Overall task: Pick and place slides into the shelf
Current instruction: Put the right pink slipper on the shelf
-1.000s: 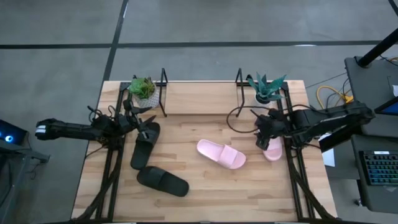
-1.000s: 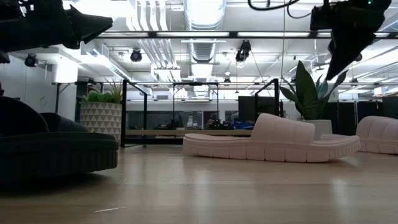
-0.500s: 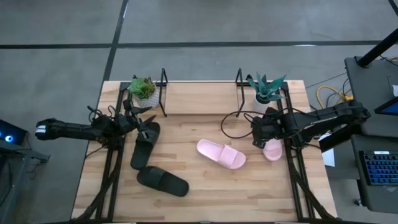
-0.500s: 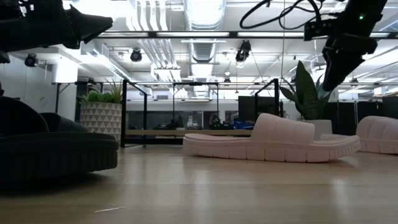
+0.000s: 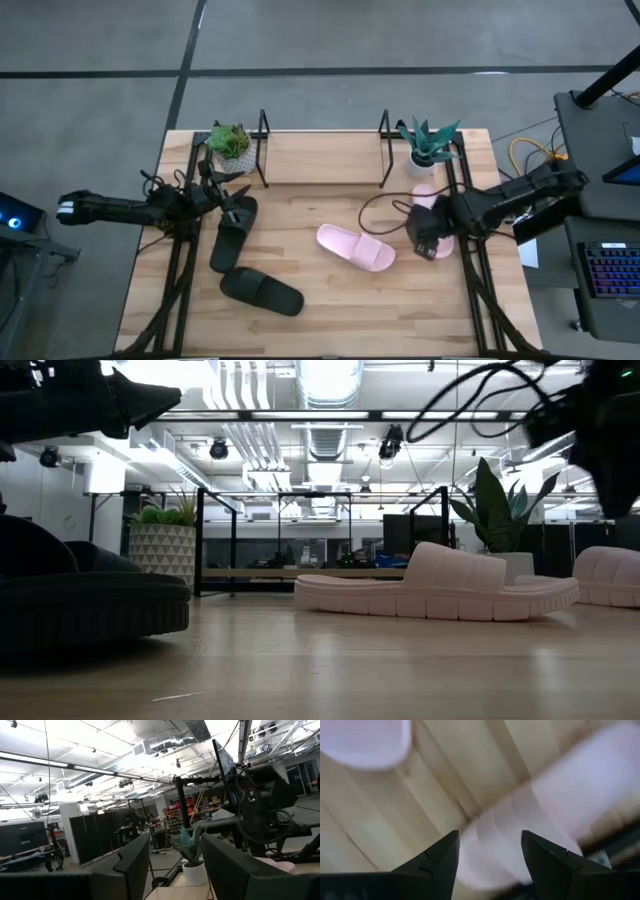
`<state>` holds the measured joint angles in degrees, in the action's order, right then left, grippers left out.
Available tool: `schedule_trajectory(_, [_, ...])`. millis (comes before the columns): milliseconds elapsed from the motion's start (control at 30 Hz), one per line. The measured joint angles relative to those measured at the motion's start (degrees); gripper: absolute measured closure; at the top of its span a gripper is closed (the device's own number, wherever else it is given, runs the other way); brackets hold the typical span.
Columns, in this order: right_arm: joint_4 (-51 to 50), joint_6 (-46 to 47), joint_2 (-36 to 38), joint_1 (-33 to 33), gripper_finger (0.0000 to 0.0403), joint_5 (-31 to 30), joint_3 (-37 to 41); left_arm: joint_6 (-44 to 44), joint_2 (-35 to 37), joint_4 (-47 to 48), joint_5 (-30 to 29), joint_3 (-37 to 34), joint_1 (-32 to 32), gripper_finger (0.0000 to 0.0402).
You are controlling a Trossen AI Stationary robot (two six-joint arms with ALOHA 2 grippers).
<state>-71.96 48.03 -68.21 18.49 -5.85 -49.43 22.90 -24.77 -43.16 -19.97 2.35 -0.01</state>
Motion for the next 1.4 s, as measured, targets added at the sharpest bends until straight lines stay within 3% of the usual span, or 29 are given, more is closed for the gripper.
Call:
schedule_trajectory(100, [-3.95, 5.54, 0.03, 5.08, 0.0197, -2.19, -1.26, -0.02, 0.04, 0.00, -0.01, 0.00, 0.00, 0.0237])
schedule_trajectory(300, [-6.46, 13.80, -0.19, 16.11, 0.0197, -13.88, -3.09, -0.07, 0.02, 0.00, 0.00, 0.00, 0.00, 0.0237])
schedule_trajectory(400, [-8.43, 19.39, -0.85, 19.51, 0.0197, -14.19, -3.14, -0.09, -0.04, -0.04, -0.02, -0.02, 0.00, 0.0237])
schedule_trajectory(533, [-8.85, 22.05, -2.11, 22.85, 0.0197, -9.16, -2.49, -0.13, -0.07, -0.21, -0.02, -0.02, 0.00, 0.0237])
schedule_trajectory(767, [-8.69, 22.01, -6.81, 25.14, 0.0197, -5.76, -0.89, -0.20, 0.07, -0.18, -0.02, -0.04, -0.02, 0.0237])
schedule_trajectory(1133, [-8.62, 18.97, -15.93, 25.15, 0.0197, -6.38, 2.65, -0.17, 0.04, -0.30, 0.00, -0.05, -0.02, 0.0237])
schedule_trajectory(1400, [-8.01, 18.88, -22.01, 25.12, 0.0197, -14.37, 3.26, -0.17, 0.04, -0.42, -0.02, -0.07, 0.00, 0.0237])
